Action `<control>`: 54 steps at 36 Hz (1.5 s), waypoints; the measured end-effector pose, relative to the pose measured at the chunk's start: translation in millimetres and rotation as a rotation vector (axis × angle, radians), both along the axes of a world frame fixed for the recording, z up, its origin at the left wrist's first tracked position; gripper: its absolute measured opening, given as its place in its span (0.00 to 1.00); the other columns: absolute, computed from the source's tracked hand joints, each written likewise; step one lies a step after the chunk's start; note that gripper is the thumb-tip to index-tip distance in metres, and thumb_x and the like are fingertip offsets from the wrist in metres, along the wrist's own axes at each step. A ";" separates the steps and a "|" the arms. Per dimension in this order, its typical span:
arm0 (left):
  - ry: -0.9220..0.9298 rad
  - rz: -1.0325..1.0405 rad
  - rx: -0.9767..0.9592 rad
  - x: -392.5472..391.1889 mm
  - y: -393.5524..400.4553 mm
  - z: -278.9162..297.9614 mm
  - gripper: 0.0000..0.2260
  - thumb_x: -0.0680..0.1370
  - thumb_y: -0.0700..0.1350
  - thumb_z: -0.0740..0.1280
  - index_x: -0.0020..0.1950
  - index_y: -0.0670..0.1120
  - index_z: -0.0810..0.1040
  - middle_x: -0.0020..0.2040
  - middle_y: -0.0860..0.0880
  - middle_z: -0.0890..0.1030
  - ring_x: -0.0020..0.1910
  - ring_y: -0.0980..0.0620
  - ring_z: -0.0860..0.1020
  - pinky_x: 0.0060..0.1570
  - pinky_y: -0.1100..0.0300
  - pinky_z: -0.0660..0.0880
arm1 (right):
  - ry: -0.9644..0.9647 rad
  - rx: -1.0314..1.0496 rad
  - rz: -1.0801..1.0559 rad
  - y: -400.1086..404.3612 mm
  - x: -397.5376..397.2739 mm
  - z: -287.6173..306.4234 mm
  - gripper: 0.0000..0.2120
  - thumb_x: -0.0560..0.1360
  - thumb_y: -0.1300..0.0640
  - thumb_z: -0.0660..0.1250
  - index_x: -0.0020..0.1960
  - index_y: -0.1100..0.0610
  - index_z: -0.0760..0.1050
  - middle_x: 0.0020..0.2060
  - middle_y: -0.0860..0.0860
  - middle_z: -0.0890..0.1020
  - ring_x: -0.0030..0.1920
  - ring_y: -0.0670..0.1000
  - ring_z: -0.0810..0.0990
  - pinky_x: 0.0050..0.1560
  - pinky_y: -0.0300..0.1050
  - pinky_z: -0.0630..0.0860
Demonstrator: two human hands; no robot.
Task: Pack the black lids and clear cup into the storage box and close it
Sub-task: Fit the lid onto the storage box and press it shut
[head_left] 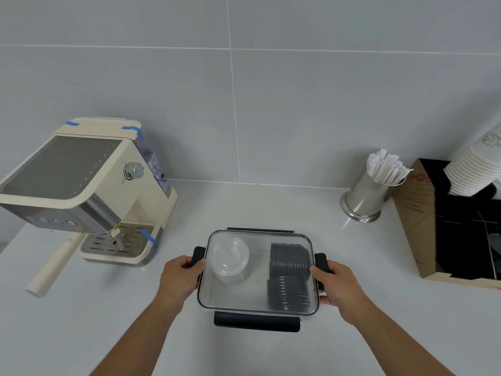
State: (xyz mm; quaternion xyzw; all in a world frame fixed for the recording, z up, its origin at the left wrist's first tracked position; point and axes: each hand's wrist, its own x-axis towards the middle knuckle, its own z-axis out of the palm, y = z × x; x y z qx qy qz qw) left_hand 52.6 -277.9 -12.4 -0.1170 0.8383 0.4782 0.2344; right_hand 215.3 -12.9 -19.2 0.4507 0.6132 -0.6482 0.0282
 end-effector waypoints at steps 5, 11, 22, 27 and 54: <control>-0.013 -0.022 0.014 -3.4 0.2 -2.3 0.06 0.77 0.42 0.71 0.50 0.41 0.81 0.44 0.41 0.83 0.41 0.45 0.79 0.47 0.51 0.80 | 0.002 0.017 0.003 2.0 -2.1 -4.8 0.05 0.78 0.60 0.67 0.53 0.59 0.79 0.47 0.60 0.84 0.44 0.58 0.82 0.45 0.55 0.83; 0.010 -0.011 0.012 -0.1 1.4 -6.8 0.06 0.78 0.44 0.70 0.52 0.43 0.79 0.46 0.43 0.82 0.45 0.43 0.80 0.53 0.47 0.80 | 0.020 0.040 -0.007 1.4 -1.8 -13.5 0.06 0.78 0.60 0.66 0.53 0.60 0.79 0.47 0.60 0.84 0.49 0.62 0.83 0.47 0.58 0.83; 0.002 0.075 0.120 0.8 -2.4 -17.2 0.08 0.77 0.44 0.71 0.54 0.45 0.78 0.47 0.43 0.84 0.46 0.43 0.82 0.53 0.48 0.80 | 0.064 -0.002 -0.060 -0.8 3.5 -19.8 0.07 0.78 0.59 0.66 0.55 0.58 0.80 0.47 0.58 0.85 0.44 0.59 0.82 0.46 0.58 0.81; 0.119 0.028 0.058 4.7 -3.1 -15.5 0.15 0.76 0.45 0.73 0.59 0.50 0.72 0.46 0.44 0.83 0.44 0.45 0.81 0.51 0.49 0.79 | 0.082 -0.059 -0.123 -5.2 5.2 -19.8 0.10 0.78 0.57 0.67 0.59 0.55 0.77 0.48 0.57 0.85 0.41 0.58 0.80 0.43 0.55 0.81; 0.298 -0.126 -0.078 8.5 -2.5 -16.0 0.07 0.77 0.44 0.69 0.53 0.47 0.85 0.45 0.53 0.85 0.45 0.54 0.82 0.48 0.62 0.77 | 0.029 0.511 -0.027 -20.2 7.5 -20.6 0.04 0.77 0.54 0.68 0.44 0.51 0.80 0.37 0.45 0.84 0.40 0.45 0.82 0.41 0.36 0.75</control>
